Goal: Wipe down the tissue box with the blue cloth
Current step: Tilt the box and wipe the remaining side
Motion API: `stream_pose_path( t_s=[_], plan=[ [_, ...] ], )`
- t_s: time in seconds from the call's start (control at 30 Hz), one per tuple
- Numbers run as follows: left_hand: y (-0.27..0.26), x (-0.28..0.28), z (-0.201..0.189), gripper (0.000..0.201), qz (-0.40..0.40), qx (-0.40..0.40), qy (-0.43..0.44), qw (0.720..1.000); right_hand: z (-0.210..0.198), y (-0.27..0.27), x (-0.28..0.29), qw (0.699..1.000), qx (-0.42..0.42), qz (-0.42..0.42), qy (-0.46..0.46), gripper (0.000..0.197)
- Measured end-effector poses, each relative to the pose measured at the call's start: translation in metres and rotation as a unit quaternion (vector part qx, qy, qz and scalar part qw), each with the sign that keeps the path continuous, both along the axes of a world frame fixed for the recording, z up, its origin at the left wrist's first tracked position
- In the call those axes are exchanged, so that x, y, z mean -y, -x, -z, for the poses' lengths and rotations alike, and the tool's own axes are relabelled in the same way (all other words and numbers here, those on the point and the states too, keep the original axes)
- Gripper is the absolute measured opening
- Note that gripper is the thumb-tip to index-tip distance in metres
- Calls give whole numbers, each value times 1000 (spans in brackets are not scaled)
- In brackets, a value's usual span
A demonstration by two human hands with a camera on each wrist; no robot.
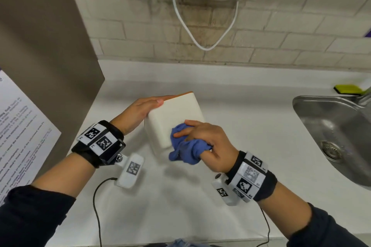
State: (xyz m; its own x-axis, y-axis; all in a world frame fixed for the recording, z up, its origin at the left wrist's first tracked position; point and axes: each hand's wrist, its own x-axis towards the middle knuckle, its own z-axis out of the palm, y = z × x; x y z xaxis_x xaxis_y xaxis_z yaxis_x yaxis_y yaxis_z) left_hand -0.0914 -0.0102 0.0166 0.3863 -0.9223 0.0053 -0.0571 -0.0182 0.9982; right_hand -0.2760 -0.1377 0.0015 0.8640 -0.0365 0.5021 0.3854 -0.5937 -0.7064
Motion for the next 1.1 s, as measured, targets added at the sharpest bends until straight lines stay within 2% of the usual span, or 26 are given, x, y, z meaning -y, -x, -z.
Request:
stream_pose_path(
  t_s=[0.1,0.17,0.23,0.27,0.3,0.37,0.5,0.57,0.67,0.77,0.87,1.0,1.1],
  plan=[
    [-4,-1,-1,37,-6,16,-8,1000,5,10,32,996,13,87,-26,40],
    [-6,-3,-1,39,-19,13,-9,1000,9,14,53,985,-26,163,-55,37],
    [-5,-5,2,39,-23,11,-4,1000,11,15,66,953,-52,240,-176,22],
    [-4,-6,3,40,-24,11,-3,1000,11,14,70,931,-34,266,-248,15],
    [-3,-6,3,40,-24,14,-3,1000,9,10,71,909,-6,278,-310,16],
    [2,-8,4,39,-18,17,-4,1000,2,-3,66,884,31,247,-396,26],
    [18,-13,6,37,-21,11,7,1000,-7,-33,26,838,-26,181,-514,29],
    [21,-24,10,42,-38,8,15,999,3,-35,6,840,-34,160,-517,25],
    [18,-52,15,60,-71,-20,18,997,14,-28,-17,848,-56,147,-507,21],
    [15,-75,20,67,-92,-45,27,994,12,-16,-35,890,-60,86,-443,9],
    [15,-84,23,67,-106,-43,26,993,9,0,-45,934,-52,1,-353,28],
    [19,-81,22,65,-114,-33,19,993,14,13,-30,947,-105,-9,-303,60],
    [25,-75,20,47,-113,-10,11,993,22,24,-20,931,-92,8,-354,44]
  ],
)
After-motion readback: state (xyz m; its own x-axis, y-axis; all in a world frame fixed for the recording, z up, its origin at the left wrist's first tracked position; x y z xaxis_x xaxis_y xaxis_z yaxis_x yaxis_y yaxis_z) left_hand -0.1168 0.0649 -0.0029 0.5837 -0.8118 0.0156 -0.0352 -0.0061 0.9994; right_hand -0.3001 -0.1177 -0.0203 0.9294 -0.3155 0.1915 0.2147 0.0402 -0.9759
